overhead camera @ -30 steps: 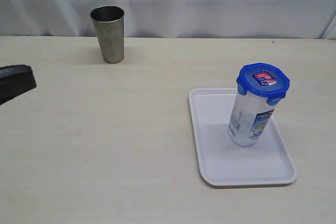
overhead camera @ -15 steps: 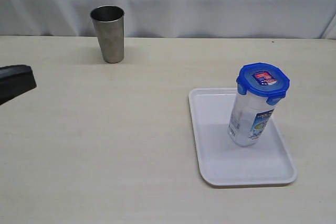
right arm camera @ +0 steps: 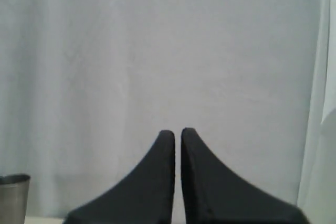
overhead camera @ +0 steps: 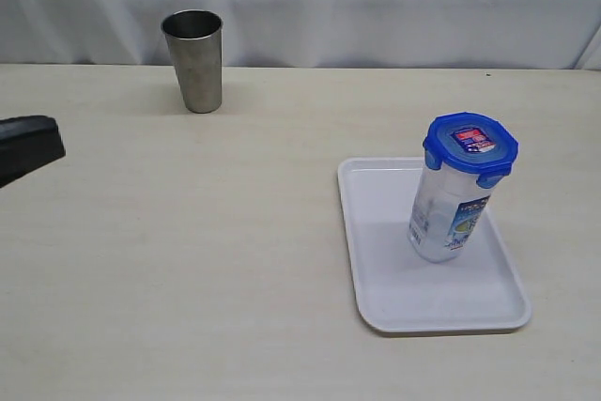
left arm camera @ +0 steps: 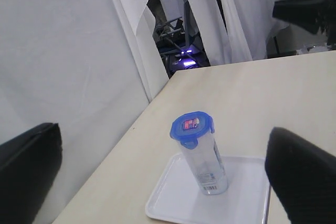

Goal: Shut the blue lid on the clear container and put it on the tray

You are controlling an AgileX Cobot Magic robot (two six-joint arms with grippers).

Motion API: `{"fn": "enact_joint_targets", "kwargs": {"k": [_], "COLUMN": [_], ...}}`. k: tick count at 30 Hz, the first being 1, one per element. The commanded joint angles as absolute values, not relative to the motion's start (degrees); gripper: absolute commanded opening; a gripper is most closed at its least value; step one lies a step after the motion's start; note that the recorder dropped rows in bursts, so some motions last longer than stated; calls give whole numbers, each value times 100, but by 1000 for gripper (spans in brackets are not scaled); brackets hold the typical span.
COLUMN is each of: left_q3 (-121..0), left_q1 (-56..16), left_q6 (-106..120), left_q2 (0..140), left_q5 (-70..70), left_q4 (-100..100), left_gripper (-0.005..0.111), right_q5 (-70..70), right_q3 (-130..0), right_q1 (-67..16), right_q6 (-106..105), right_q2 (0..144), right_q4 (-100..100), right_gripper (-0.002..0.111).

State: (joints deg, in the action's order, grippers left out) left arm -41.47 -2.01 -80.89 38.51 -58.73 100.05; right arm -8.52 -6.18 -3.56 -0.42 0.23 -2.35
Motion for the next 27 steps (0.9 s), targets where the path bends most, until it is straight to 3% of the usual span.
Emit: {"fn": "enact_joint_targets", "kwargs": {"k": [1, 18, 27], "left_q3": [-4135, -4135, -4135], "left_q1": [-196, -196, -196], "left_q6": [-8128, -8128, -8128], "left_q2": [3829, 3829, 3829], "left_q5": [-5883, -5894, -5919], "left_q4": [9995, 9995, 9995], "left_gripper": [99, 99, 99], "right_q5": [-926, 1920, 1998], "right_q3": [0, 0, 0], "right_q1": [-268, -268, -268], "right_q6": [-65, -65, -58], "right_q2": [0, 0, 0], "right_q4": [-240, -216, -229], "right_gripper": [5, 5, 5]}}
